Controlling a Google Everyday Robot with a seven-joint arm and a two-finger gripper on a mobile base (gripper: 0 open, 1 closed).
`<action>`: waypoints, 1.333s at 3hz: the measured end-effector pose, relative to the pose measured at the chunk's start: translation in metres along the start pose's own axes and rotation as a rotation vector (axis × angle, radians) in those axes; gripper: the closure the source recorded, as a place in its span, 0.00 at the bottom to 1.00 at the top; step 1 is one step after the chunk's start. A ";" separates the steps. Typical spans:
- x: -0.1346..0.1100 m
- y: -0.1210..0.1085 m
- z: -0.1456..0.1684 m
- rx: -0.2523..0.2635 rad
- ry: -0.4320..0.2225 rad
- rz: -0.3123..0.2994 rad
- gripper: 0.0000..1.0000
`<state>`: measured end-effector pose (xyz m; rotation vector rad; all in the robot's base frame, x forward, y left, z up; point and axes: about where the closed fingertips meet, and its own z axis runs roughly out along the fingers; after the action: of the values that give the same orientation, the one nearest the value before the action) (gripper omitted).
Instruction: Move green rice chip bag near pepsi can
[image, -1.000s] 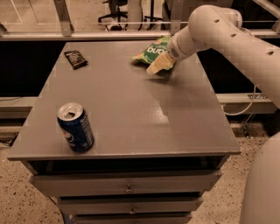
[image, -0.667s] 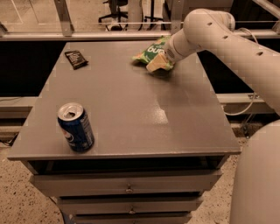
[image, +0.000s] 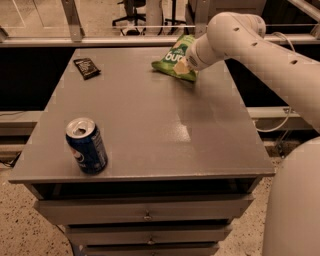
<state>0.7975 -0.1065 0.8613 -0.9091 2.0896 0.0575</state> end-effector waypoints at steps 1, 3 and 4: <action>-0.015 0.005 -0.013 0.011 -0.030 -0.052 0.96; -0.046 0.038 -0.063 -0.053 -0.118 -0.219 1.00; -0.044 0.056 -0.088 -0.134 -0.139 -0.302 1.00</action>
Offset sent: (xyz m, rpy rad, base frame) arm -0.0513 0.0389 0.0873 -0.0833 -0.1961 0.2321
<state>0.7203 -0.0699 0.9345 -1.2567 1.8178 0.1000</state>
